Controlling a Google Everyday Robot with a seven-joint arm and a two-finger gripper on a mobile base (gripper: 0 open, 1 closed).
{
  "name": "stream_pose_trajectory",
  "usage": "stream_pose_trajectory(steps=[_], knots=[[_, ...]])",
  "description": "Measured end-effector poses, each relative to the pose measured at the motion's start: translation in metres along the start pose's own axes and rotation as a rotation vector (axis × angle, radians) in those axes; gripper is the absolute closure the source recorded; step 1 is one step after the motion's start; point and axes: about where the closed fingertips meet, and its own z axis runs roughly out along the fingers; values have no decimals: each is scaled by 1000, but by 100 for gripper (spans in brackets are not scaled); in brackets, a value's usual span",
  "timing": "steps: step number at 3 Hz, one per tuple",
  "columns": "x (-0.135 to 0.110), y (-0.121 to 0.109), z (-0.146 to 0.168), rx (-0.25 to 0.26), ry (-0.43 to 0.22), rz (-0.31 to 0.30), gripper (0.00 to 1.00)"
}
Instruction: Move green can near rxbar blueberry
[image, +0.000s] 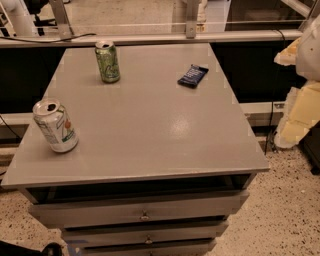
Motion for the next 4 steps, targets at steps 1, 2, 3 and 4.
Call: stream_pose_trajectory(steps=[1, 2, 3, 4], knots=[[0, 0, 0, 0, 0, 0, 0], [-10, -11, 6, 17, -53, -13, 0], [-33, -36, 20, 47, -161, -38, 0], [-61, -61, 34, 69, -292, -52, 0]])
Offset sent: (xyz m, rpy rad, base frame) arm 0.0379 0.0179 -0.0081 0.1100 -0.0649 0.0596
